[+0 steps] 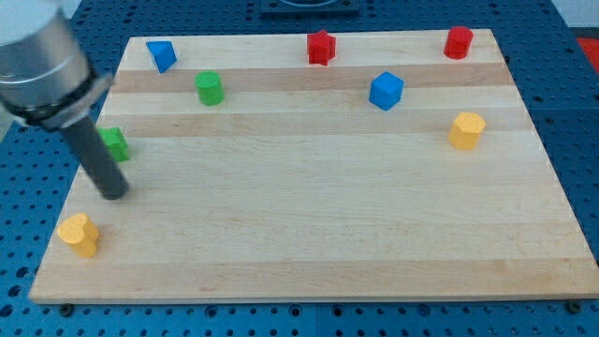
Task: Push the yellow heart to the bottom left of the board
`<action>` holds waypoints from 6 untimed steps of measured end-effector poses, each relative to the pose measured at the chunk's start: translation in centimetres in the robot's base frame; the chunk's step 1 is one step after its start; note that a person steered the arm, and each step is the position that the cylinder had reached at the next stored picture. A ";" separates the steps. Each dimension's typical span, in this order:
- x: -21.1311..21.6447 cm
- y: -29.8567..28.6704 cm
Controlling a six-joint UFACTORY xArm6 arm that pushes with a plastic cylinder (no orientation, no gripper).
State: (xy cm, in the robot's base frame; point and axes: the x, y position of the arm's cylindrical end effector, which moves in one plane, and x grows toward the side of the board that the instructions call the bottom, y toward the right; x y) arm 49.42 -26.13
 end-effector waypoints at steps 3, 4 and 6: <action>4.3 -1.8; 4.9 -0.4; 1.3 2.3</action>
